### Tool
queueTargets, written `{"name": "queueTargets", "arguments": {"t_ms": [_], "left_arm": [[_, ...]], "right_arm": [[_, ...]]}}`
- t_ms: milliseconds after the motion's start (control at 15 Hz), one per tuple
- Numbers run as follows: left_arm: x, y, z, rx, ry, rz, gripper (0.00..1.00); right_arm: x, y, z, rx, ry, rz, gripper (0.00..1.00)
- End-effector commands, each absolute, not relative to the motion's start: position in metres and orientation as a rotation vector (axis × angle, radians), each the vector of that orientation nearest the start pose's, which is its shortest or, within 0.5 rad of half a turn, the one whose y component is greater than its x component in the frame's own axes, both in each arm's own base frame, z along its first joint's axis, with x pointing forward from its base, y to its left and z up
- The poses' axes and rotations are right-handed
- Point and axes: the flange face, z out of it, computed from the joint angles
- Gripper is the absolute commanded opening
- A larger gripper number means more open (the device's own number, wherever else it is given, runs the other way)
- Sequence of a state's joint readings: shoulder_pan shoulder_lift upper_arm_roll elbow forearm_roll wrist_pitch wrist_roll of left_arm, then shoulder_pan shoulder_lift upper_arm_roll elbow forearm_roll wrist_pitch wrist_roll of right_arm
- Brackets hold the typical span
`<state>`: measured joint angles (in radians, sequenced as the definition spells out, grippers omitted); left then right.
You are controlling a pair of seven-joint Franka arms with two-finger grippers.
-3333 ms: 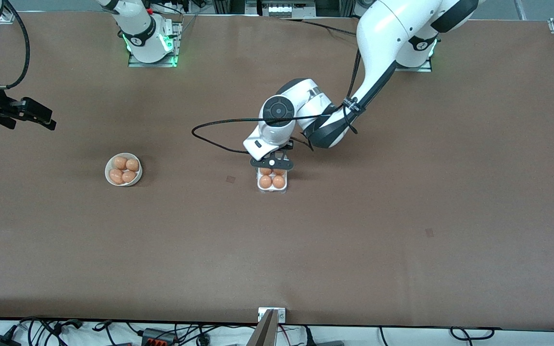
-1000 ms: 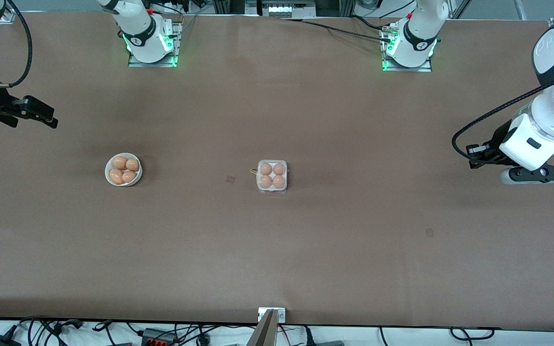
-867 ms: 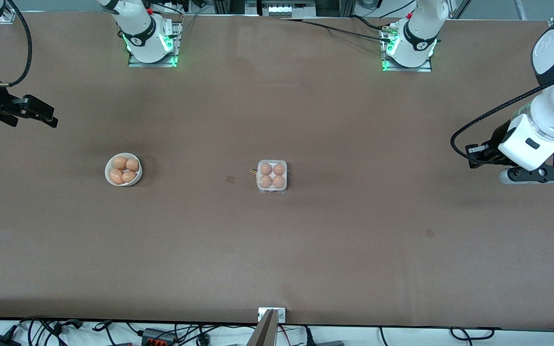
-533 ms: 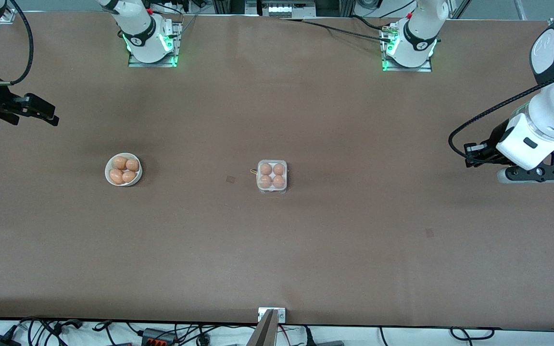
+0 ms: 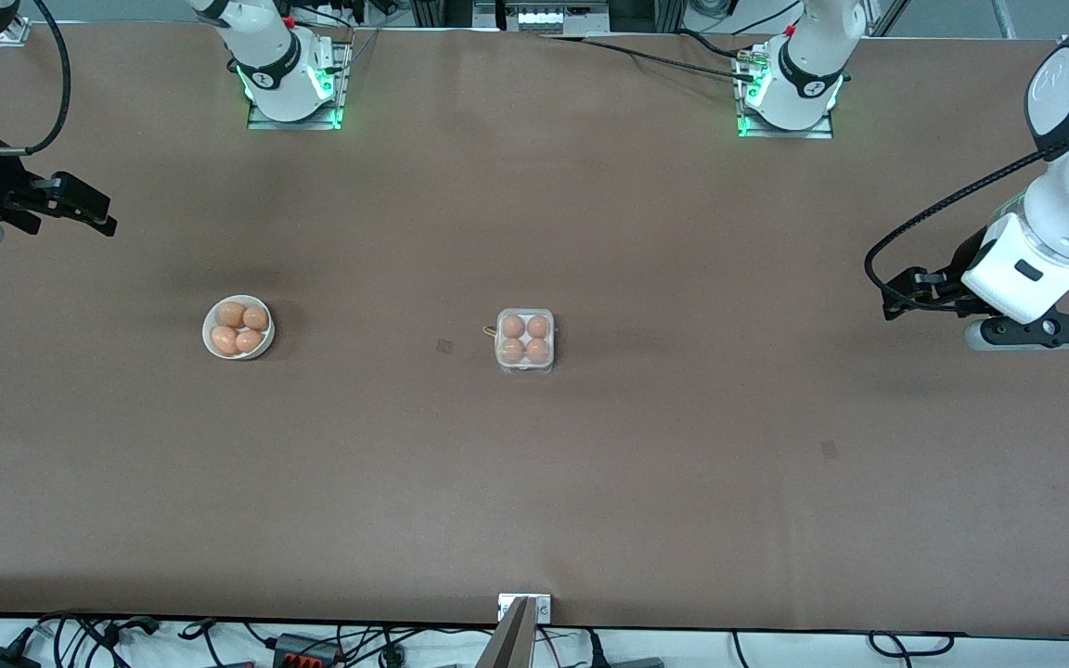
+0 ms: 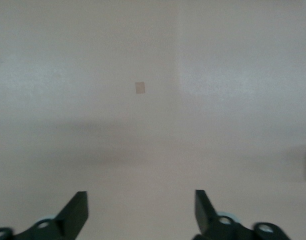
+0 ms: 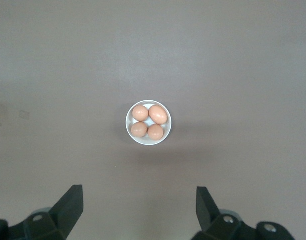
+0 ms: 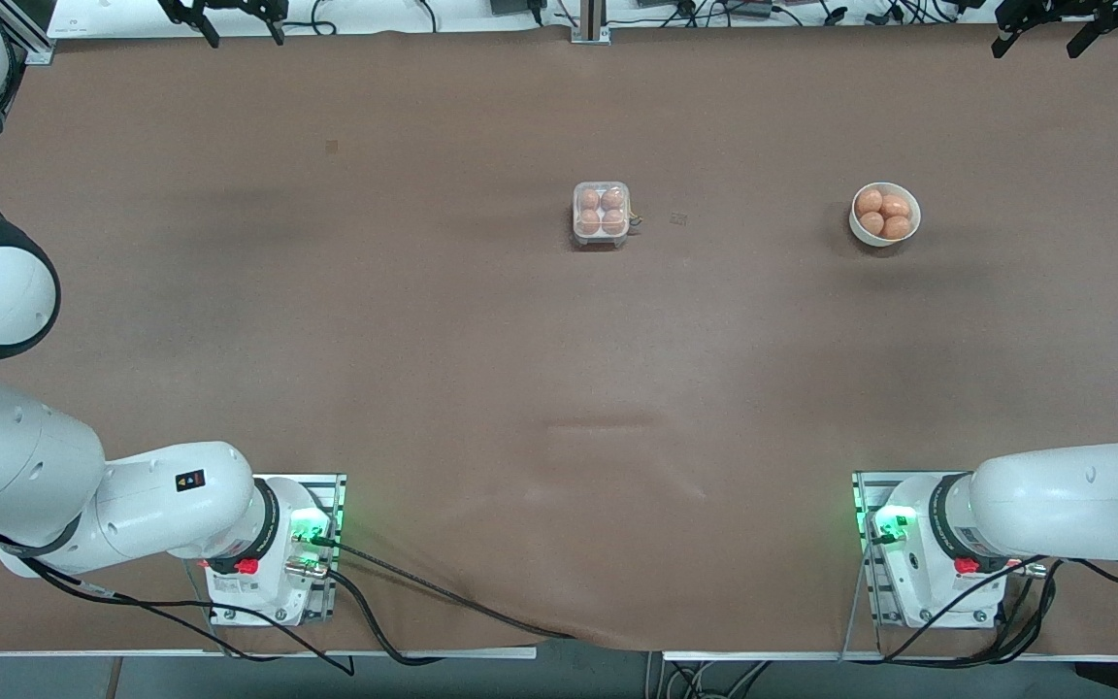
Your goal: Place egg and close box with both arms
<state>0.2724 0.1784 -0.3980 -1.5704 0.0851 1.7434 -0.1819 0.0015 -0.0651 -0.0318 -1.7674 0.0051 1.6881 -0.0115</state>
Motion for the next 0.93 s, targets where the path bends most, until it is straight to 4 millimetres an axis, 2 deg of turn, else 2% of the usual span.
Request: {"name": "queueTargets", "arguments": {"t_ms": [0, 67, 200, 267, 333, 533, 733, 867], "left_arm": [[0.611, -0.053, 0.555, -3.105, -0.070, -0.043, 1.00], [0.609, -0.052, 0.558, -3.102, -0.073, -0.043, 1.00], [0.589, -0.057, 0.571, -3.079, -0.040, 0.030, 1.00], [0.574, -0.075, 0.577, -3.062, -0.011, 0.054, 1.00], [0.565, -0.086, 0.572, -3.052, 0.002, 0.090, 1.00], [0.569, -0.072, 0.572, -3.102, -0.040, 0.048, 1.00], [0.556, -0.075, 0.564, -3.088, -0.035, 0.002, 1.00], [0.546, -0.068, 0.556, -3.077, -0.056, -0.037, 1.00]], "right_arm": [[0.531, -0.017, 0.582, -3.146, 0.008, 0.007, 1.00], [0.531, -0.017, 0.582, -3.146, 0.008, 0.005, 1.00], [0.532, -0.017, 0.582, -3.146, 0.006, 0.000, 1.00], [0.531, -0.018, 0.582, -3.146, 0.006, 0.003, 1.00], [0.531, -0.017, 0.582, -3.146, 0.004, 0.003, 1.00], [0.531, -0.017, 0.582, -3.146, 0.004, 0.007, 1.00], [0.531, -0.017, 0.582, -3.146, 0.001, 0.007, 1.00], [0.531, -0.017, 0.582, -3.146, 0.001, 0.007, 1.00]]}}
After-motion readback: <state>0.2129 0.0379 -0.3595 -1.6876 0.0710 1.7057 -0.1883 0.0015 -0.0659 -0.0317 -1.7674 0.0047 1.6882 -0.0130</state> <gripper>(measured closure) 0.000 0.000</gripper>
